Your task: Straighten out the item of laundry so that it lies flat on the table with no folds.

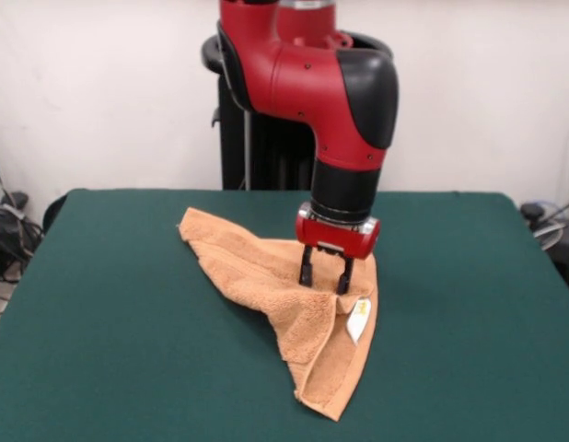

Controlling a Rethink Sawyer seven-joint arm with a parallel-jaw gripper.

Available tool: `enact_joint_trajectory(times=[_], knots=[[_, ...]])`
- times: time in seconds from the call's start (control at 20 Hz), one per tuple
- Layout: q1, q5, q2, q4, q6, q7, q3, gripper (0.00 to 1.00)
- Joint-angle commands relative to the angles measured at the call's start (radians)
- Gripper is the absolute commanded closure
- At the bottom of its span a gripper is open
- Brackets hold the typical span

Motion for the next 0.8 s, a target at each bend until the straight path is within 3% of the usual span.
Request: enact_joint_trajectory(times=[0.05, 0.35, 0.8], knots=[[-0.008, 0.084, 0.096, -0.097, 0.007, 0.223, 0.094, 0.0], [0.015, 0.096, 0.041, -0.074, 0.062, 0.218, 0.072, 0.0], [0.015, 0.089, 0.052, -0.069, 0.04, 0.218, 0.067, 0.0]])
